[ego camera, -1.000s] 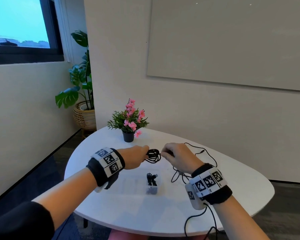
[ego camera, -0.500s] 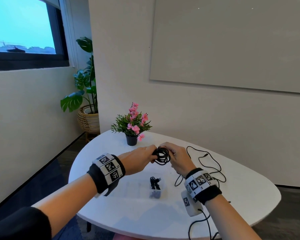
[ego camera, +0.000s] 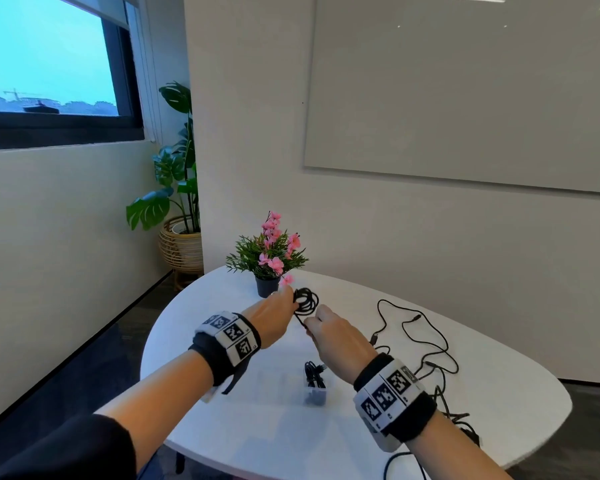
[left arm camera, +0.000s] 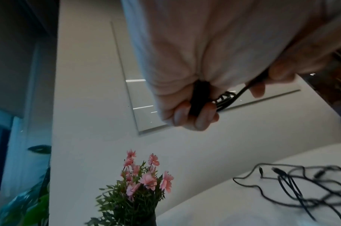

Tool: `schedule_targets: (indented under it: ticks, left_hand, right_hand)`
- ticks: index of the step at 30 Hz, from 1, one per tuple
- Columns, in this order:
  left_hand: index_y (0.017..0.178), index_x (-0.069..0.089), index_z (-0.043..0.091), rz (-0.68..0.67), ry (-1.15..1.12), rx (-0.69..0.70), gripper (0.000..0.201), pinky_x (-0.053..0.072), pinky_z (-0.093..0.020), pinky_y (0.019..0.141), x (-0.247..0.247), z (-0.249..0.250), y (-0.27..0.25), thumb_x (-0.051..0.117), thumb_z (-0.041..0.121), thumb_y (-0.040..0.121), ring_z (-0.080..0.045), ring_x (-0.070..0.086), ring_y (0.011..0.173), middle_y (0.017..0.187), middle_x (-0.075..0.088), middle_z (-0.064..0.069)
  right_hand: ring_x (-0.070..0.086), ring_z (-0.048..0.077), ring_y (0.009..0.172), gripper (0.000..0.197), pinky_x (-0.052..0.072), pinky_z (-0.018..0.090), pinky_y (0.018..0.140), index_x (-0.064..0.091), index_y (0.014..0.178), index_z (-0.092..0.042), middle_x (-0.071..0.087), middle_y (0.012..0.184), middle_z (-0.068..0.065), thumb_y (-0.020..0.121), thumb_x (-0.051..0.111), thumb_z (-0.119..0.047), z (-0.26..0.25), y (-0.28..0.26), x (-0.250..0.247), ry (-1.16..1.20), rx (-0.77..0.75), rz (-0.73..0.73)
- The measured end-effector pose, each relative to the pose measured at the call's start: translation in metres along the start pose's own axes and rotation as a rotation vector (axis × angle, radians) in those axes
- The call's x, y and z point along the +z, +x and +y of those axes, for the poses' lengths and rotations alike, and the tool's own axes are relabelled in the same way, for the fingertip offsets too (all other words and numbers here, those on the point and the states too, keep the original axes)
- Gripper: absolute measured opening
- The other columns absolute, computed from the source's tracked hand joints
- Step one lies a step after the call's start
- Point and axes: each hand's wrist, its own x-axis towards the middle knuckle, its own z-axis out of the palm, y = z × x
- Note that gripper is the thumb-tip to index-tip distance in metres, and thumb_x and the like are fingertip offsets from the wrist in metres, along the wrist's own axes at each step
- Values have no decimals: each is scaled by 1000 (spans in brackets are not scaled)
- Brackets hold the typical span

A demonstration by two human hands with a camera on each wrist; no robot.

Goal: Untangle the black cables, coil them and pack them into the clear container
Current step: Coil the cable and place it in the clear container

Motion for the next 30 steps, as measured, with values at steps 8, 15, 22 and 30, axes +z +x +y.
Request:
schedule_targets:
  ticks: [8,15,22,30]
  left_hand:
    - [111,48,1,-161,436,379,22,40,-34,69,15,1,-11,33,3,95,-35,61,88,107,58,-17]
    - [109,42,4,-120,331,442,19,28,-31,63,14,-7,-19,32,19,102,-33,56,85,107,59,-16]
    - [109,42,6,-57,193,314,19,34,-31,64,23,-8,-16,33,22,101,-32,58,88,109,59,-13]
    - [107,39,10,-125,-49,173,15,38,-35,66,27,-9,-17,34,22,99,-24,48,76,95,53,-8]
  right_hand:
    - [54,19,80,11,40,23,70,72,92,-9,58,90,7,84,64,-9,11,15,-33,210,-190,71]
    - [58,2,73,9,40,7,67,76,81,-17,67,79,-5,73,79,-17,48,15,-24,673,49,75]
    - [56,9,86,15,40,9,73,77,94,-17,60,93,-2,87,64,-23,40,15,-2,639,154,140]
    - [58,10,89,20,48,21,81,75,98,-27,62,97,0,79,72,-34,32,10,-6,584,119,-60]
